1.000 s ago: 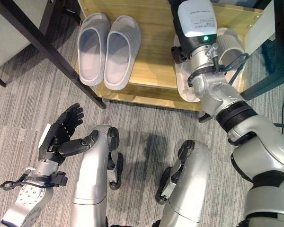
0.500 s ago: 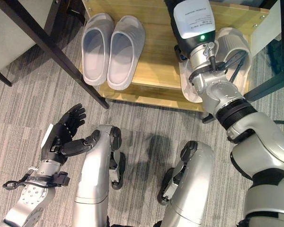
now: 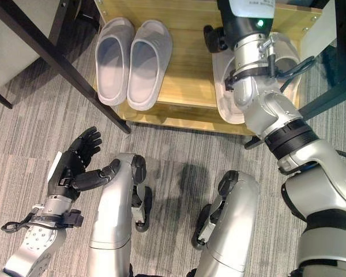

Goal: Arrange the slippers neatly on the shoe rack.

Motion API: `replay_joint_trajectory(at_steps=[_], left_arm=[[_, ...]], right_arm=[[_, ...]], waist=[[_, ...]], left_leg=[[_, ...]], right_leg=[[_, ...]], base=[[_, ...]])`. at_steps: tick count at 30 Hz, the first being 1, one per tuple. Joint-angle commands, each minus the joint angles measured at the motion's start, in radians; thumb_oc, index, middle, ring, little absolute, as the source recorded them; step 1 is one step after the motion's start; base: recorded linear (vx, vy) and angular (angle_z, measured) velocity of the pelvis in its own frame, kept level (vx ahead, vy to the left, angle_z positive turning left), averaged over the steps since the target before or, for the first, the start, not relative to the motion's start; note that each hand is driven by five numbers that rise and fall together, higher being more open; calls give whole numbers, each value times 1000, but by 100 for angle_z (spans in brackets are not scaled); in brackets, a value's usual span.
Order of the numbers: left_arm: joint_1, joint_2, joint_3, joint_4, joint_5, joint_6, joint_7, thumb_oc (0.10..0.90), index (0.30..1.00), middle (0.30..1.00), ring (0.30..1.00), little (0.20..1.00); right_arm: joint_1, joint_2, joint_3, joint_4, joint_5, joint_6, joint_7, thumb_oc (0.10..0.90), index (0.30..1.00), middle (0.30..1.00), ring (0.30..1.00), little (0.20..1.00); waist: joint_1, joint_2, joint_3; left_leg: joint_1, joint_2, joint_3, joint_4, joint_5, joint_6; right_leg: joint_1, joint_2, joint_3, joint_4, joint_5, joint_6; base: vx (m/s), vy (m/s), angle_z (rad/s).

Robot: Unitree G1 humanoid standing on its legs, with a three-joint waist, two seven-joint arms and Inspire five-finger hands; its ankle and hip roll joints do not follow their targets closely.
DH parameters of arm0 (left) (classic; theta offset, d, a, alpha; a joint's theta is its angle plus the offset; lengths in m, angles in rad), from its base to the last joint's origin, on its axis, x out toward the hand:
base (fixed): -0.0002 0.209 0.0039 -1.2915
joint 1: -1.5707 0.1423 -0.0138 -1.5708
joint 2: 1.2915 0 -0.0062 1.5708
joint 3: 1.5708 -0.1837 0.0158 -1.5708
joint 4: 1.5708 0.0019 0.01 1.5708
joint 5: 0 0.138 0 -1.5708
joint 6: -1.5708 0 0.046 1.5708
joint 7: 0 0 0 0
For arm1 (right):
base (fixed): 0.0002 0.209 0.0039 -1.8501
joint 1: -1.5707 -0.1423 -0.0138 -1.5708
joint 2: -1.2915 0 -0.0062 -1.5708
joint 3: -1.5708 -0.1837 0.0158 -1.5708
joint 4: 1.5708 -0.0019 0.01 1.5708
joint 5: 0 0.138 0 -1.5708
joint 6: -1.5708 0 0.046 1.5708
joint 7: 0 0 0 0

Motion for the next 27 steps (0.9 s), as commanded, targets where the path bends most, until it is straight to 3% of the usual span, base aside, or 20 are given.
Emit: replay_joint_trajectory(at_steps=[1,7,9,10,12,14,16,17,20,22,23,27], left_arm=[[43,44,26,-55,62,-47,18,800,900,900,900,900],[66,17,65,-60,79,-40,22,800,900,900,900,900],[77,-11,98,-66,90,-36,19,800,900,900,900,900],[78,-3,96,-69,91,-34,19,800,900,900,900,900],[80,-29,140,-85,100,-37,7,800,900,900,900,900],[62,-29,158,-96,107,-40,4,800,900,900,900,900],[40,-29,164,-97,113,-40,1,800,900,900,900,900],[-16,-33,164,-90,131,-38,5,800,900,900,900,900],[-147,-38,147,-72,161,-40,8,800,900,900,900,900],[-180,-42,144,-69,164,-45,7,800,900,900,900,900],[-221,-53,142,-60,161,-52,0,800,900,900,900,900],[-211,-78,113,-13,157,-59,-33,800,900,900,900,900]], right_arm=[[-71,-63,-116,-139,37,-70,-85,800,900,900,900,900],[112,-124,-234,-371,112,-151,-33,800,900,900,900,900],[289,-175,-346,-520,150,-205,5,800,900,900,900,900],[322,-178,-377,-541,150,-203,13,800,900,900,900,900],[506,-211,-492,-674,186,-260,65,800,900,900,900,900],[622,-213,-590,-756,212,-292,94,800,900,900,900,900],[649,-214,-617,-784,207,-300,101,800,900,900,900,900],[673,-204,-662,-827,210,-319,104,800,900,900,900,900],[680,-197,-734,-884,187,-338,108,800,900,900,900,900],[671,-196,-740,-894,180,-342,112,800,900,900,900,900],[666,-196,-740,-896,181,-347,130,800,900,900,900,900],[760,-141,-697,-864,176,-349,192,800,900,900,900,900]], waist=[[27,-7,-28],[1,-18,-28],[-28,-35,-28],[-23,-39,-28],[-50,-68,-28],[-44,-93,-28],[-42,-100,-28],[-42,-111,-28],[-42,-92,-28],[-44,-83,-28],[-50,-61,-29],[-73,-32,-123]], left_leg=[[-8,-26,-68,-31,-45,-82],[-8,-28,-66,-38,-37,-83],[-8,-32,-63,-47,-31,-83],[-8,-34,-61,-48,-28,-83],[-8,-32,-53,-82,-15,-91],[-8,-35,-48,-157,6,-100],[-8,-38,-51,-211,26,-105],[-8,-50,-66,-320,65,-106],[-8,-70,-96,-524,182,-91],[-8,-70,-110,-575,213,-84],[-8,-69,-124,-659,269,-75],[26,-54,-145,-872,372,-74]], right_leg=[[-28,-19,45,31,115,-49],[-28,-7,50,23,121,-47],[-28,0,58,16,124,-47],[-28,-2,60,17,124,-47],[-28,3,51,-11,133,-54],[-22,4,37,-82,150,-59],[-9,8,21,-137,158,-61],[11,19,-6,-248,173,-61],[43,28,-88,-464,225,-61],[46,30,-112,-522,243,-56],[57,23,-159,-618,276,-43],[121,26,-242,-866,365,-20]], base=[[0,0,0],[0,0,0],[0,0,0],[25,-51,1],[6,-64,-1],[-66,-59,1],[-121,-44,-4],[-207,-12,-12],[-228,17,-12],[-154,40,-8],[-176,59,-11],[-159,17,-13]])
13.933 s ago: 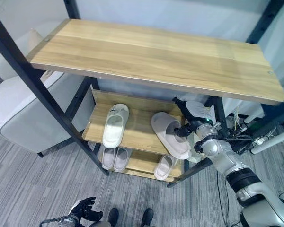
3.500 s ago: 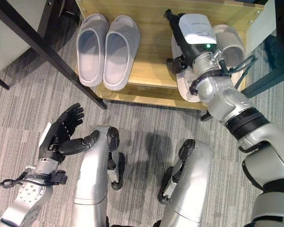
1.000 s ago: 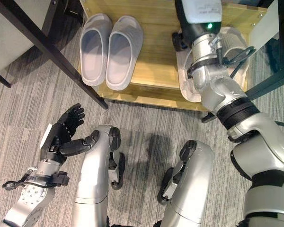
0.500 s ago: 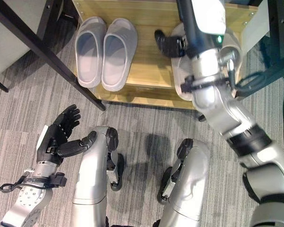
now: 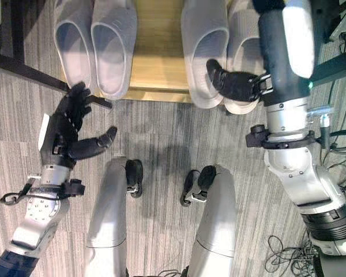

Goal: Arrange the slippers neatly on the shoe rack.

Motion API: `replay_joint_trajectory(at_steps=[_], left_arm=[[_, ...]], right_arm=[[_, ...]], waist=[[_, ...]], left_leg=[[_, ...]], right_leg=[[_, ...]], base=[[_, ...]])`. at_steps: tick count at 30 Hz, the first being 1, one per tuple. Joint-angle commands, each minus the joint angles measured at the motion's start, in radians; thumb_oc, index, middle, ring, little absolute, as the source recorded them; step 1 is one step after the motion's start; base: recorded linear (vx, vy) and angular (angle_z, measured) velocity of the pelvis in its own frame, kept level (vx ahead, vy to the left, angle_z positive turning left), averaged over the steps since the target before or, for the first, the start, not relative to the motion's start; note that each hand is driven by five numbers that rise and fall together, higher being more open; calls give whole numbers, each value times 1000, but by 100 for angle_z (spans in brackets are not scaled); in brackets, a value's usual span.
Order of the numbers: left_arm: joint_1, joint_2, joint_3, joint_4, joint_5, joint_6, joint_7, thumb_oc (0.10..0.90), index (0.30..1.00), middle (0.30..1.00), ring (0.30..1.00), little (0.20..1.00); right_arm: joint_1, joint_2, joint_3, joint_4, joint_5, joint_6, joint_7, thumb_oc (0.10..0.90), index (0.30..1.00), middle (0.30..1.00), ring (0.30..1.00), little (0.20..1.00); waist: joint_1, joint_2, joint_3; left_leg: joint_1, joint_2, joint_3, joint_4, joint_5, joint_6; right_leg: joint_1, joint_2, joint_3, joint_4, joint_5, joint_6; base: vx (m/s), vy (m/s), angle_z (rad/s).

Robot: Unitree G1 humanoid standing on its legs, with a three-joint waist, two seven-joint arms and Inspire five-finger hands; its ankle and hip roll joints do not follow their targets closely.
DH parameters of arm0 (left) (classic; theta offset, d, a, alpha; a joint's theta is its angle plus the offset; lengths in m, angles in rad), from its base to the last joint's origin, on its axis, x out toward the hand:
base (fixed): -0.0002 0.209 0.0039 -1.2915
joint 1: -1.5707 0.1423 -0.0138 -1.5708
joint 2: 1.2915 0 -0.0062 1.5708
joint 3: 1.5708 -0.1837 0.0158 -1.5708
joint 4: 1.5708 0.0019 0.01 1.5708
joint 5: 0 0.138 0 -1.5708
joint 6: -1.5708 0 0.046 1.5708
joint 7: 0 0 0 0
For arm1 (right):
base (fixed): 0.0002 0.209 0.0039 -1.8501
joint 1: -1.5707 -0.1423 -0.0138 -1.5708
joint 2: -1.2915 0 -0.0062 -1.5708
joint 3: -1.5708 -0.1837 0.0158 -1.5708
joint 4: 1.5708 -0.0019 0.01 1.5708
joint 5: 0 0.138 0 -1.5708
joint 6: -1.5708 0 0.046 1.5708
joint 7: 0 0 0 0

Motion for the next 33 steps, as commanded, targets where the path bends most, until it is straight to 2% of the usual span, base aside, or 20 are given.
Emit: replay_joint_trajectory(at_steps=[1,2,4,5,9,10,11,12,13,14,15,18,19,20,22,26,33], left_arm=[[93,6,-5,-2,47,-91,-25,800,900,900,900,900],[99,5,-17,9,57,-95,-26,800,900,900,900,900],[105,2,-23,28,63,-94,-36,800,900,900,900,900],[125,-7,-37,66,81,-96,-49,800,900,900,900,900],[148,-22,-61,127,96,-94,-83,800,900,900,900,900],[149,-21,-62,129,96,-95,-83,800,900,900,900,900],[166,-31,-72,152,107,-88,-100,800,900,900,900,900],[169,-30,-73,151,108,-88,-100,800,900,900,900,900],[186,-49,-93,186,107,-85,-124,800,900,900,900,900],[188,-49,-93,187,107,-85,-124,800,900,900,900,900],[202,-52,-94,200,105,-80,-145,800,900,900,900,900],[233,-56,-99,231,110,-65,-175,800,900,900,900,900],[235,-55,-97,230,110,-65,-176,800,900,900,900,900],[249,-60,-107,253,132,-53,-188,800,900,900,900,900],[259,-64,-112,265,173,-46,-185,800,900,900,900,900],[278,-85,-106,271,259,-28,-190,800,900,900,900,900],[324,-102,-79,270,297,-11,-223,800,900,900,900,900]], right_arm=[[7,3,-5,-81,-13,-90,54,800,900,900,900,900],[26,24,19,-60,-17,-90,68,800,900,900,900,900],[49,35,34,-40,-46,-83,79,800,900,900,900,900],[105,65,84,38,-110,-65,104,800,900,900,900,900],[182,145,162,208,-165,-39,145,800,900,900,900,900],[181,147,165,214,-167,-42,142,800,900,900,900,900],[221,184,183,298,-198,-29,153,800,900,900,900,900],[221,186,185,302,-200,-31,151,800,900,900,900,900],[254,231,216,414,-231,-20,157,800,900,900,900,900],[254,232,218,417,-232,-22,155,800,900,900,900,900],[279,267,238,513,-252,-10,156,800,900,900,900,900],[320,317,260,670,-265,2,164,800,900,900,900,900],[319,319,262,673,-266,0,163,800,900,900,900,900],[353,353,262,762,-258,7,171,800,900,900,900,900],[366,383,263,852,-249,11,171,800,900,900,900,900],[420,456,244,1011,-234,24,185,800,900,900,900,900],[464,535,230,1137,-219,46,217,800,900,900,900,900]], waist=[[-3,6,-118],[-5,7,-120],[-6,7,-128],[-8,8,-137],[-1,5,-159],[-1,5,-155],[3,6,-173],[2,6,-170],[9,8,-196],[6,8,-197],[14,6,-215],[21,8,-252],[21,10,-240],[24,9,-264],[25,10,-281],[17,13,-352],[10,15,-431]], left_leg=[[-49,-19,-33,-187,114,12],[-4,-15,-33,-258,148,11],[36,-16,-33,-312,169,9],[139,-11,-35,-432,205,0],[340,11,-42,-682,300,-11],[353,12,-43,-694,306,-11],[441,22,-39,-807,343,-19],[453,22,-39,-818,349,-19],[551,32,-23,-962,432,-25],[571,33,-29,-965,405,-30],[667,39,-18,-1092,480,-38],[857,43,-1,-1270,535,-57],[878,45,-1,-1284,541,-58],[972,46,10,-1358,562,-65],[1058,50,19,-1427,585,-68],[1239,48,46,-1533,592,-72],[1355,35,73,-1584,572,-70]], right_leg=[[28,-6,-6,-190,110,73],[74,0,-18,-262,139,76],[113,5,-28,-323,154,78],[207,16,-44,-450,200,95],[382,23,-88,-684,276,126],[395,25,-90,-696,281,126],[465,33,-124,-772,305,147],[476,35,-127,-782,310,148],[569,46,-166,-906,373,151],[588,51,-155,-908,349,162],[680,62,-190,-1026,408,162],[855,98,-213,-1198,452,175],[876,102,-214,-1212,458,175],[972,124,-219,-1304,481,186],[1069,144,-222,-1397,513,194],[1264,165,-207,-1545,540,208],[1391,177,-187,-1645,560,220]], base=[[-200,-41,10],[-163,-61,10],[-123,-70,8],[-142,-84,8],[-73,-102,17],[14,-95,9],[16,-60,4],[-13,-115,7],[40,-84,8],[16,-136,13],[106,-108,14],[114,-92,11],[171,-83,-1],[144,-70,-5],[139,-55,-11],[179,-45,-3],[139,-4,-4]])
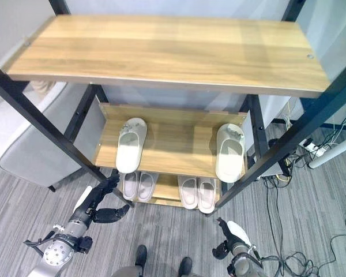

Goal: Arrange the slippers neatly on the shoe rack.

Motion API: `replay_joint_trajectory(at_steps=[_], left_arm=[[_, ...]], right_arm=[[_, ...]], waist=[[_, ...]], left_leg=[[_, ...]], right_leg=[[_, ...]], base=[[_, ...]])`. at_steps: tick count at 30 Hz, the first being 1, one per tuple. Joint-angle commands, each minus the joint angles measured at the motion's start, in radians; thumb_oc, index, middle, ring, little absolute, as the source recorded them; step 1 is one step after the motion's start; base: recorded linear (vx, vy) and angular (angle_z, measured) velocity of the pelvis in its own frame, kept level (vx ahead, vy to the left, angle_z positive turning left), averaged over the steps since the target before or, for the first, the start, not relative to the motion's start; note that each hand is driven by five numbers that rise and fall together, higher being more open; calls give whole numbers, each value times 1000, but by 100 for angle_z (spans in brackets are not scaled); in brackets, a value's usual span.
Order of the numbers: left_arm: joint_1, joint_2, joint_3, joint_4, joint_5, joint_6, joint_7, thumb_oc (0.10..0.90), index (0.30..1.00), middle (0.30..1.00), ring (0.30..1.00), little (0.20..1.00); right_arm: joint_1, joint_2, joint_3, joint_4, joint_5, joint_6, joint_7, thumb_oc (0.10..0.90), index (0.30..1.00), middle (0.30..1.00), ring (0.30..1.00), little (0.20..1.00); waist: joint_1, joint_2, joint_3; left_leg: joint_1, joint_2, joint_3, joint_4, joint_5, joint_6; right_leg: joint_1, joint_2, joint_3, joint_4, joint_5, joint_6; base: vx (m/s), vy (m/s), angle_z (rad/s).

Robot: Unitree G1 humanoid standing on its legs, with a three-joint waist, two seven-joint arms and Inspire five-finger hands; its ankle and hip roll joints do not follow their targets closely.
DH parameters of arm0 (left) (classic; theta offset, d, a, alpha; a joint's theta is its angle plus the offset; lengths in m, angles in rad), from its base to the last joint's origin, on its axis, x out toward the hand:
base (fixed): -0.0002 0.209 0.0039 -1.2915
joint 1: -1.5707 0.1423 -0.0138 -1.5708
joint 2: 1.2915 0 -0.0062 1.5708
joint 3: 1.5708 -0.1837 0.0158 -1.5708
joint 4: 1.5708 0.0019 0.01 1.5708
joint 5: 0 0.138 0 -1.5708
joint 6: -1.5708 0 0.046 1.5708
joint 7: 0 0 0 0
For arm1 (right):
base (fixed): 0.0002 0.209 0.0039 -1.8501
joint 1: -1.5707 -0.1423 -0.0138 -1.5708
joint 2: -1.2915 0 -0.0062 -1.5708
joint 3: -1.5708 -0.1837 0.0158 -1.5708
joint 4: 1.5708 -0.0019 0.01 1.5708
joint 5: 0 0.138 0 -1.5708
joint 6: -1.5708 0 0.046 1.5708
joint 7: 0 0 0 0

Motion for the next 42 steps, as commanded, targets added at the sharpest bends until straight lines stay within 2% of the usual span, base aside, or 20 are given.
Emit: replay_joint_trajectory(at_steps=[1,7,8,19,26,31,37,42], left_arm=[[-9,-22,38,-62,26,-58,-18,800,900,900,900,900],[26,-39,40,-51,33,-47,-38,800,900,900,900,900],[16,-99,88,-61,4,-25,-15,800,900,900,900,900],[34,-105,84,-74,0,-16,-17,800,900,900,900,900],[36,-114,119,-183,-80,-42,-3,800,900,900,900,900],[-33,-122,123,-213,-84,-54,54,800,900,900,900,900],[-113,-116,121,-205,-17,-60,117,800,900,900,900,900],[-168,-118,130,-189,11,-62,166,800,900,900,900,900]], right_arm=[[-25,-5,-30,-8,36,-11,-4,800,900,900,900,900],[5,22,-42,13,57,-8,3,800,900,900,900,900],[-27,2,-53,-126,43,27,14,800,900,900,900,900],[-11,5,-47,-132,37,23,15,800,900,900,900,900],[5,4,-50,-140,29,24,11,800,900,900,900,900],[-10,0,-40,-155,28,28,-1,800,900,900,900,900],[-12,-16,-37,-157,19,31,-5,800,900,900,900,900],[-13,-24,-40,-163,16,32,-15,800,900,900,900,900]], waist=[[4,-45,-42],[-5,-48,-72],[36,-25,-42],[38,-25,-47],[38,-18,-47],[29,-8,-20],[5,15,-15],[-8,24,-16]], left_leg=[[-2,-8,48,-26,9,-39],[19,-12,62,-26,-5,-37],[47,-2,212,-26,-26,-3],[76,15,211,-26,-33,-12],[75,15,208,-26,-32,-16],[45,11,206,-26,-23,-20],[15,13,219,-26,-13,-28],[1,14,230,-26,-11,-32]], right_leg=[[6,-35,3,-46,-5,99],[35,-35,16,-68,-3,103],[40,-83,-36,-66,13,128],[63,-83,-59,-68,6,129],[68,-88,-74,-68,2,128],[31,-97,-75,-68,15,131],[-5,-107,-68,-68,24,136],[-30,-110,-60,-68,30,141]], base=[[85,2,-4],[62,0,-5],[41,-1,-16],[25,1,-2],[6,2,0],[-49,5,3],[-5,4,0],[3,12,-5]])
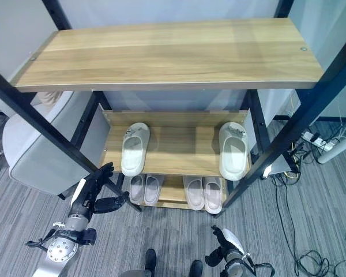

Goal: Arrange the slippers neatly on the shoe rack.

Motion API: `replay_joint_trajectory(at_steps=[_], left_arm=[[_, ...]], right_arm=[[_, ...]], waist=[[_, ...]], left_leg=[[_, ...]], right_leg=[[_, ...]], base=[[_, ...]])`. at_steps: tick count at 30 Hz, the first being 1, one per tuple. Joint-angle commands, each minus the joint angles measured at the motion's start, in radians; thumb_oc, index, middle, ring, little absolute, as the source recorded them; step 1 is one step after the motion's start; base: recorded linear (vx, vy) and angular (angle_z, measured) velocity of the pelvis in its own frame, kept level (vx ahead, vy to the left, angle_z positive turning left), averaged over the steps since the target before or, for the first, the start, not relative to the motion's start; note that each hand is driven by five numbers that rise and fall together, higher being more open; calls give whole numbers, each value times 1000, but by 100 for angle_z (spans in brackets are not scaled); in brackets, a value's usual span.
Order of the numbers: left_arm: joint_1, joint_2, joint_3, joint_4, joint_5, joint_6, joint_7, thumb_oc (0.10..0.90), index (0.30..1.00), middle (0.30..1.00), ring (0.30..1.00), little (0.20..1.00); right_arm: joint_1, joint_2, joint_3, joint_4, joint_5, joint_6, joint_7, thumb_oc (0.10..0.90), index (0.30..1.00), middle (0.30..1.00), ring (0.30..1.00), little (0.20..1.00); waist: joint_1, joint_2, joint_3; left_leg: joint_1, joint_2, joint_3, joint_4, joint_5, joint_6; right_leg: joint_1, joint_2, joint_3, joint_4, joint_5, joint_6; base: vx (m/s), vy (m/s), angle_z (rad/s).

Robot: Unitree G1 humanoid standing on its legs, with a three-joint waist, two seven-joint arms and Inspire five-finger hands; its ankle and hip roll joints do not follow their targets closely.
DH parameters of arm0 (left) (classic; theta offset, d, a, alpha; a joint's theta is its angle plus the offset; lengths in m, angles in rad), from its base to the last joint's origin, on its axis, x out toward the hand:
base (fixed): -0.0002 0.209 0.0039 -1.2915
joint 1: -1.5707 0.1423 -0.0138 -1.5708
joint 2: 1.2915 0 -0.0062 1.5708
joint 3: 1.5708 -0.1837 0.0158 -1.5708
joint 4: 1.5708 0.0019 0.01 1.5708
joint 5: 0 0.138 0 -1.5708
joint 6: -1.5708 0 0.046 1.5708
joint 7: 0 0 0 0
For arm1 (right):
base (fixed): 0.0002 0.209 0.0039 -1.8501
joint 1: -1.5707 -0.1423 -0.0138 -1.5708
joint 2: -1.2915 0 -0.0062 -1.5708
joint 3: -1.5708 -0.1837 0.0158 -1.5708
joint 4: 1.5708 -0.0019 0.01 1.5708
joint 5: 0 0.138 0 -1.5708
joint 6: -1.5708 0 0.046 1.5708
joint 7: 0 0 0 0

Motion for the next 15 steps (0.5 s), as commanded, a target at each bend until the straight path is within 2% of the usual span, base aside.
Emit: replay_joint_trajectory(at_steps=[1,10,15], left_arm=[[-153,-5,61,-55,68,-109,104,800,900,900,900,900],[-277,-2,78,54,158,-85,218,800,900,900,900,900],[-386,36,83,163,223,-47,279,800,900,900,900,900]], right_arm=[[-57,-66,-6,-82,-2,-30,-47,800,900,900,900,900],[-61,-81,14,-87,-16,-37,-49,800,900,900,900,900],[-65,-94,26,-105,-24,-42,-46,800,900,900,900,900]], waist=[[-15,-20,-9],[-37,-22,-16],[-58,-26,-16]], left_leg=[[22,35,153,-8,-26,-44],[11,42,174,-8,-32,-44],[3,43,181,-8,-36,-45]], right_leg=[[-21,-83,-67,-1,-31,129],[-49,-81,-44,-1,-26,132],[-66,-78,-34,-1,-20,136]], base=[[-1,8,-7],[14,7,-10],[8,1,-8]])
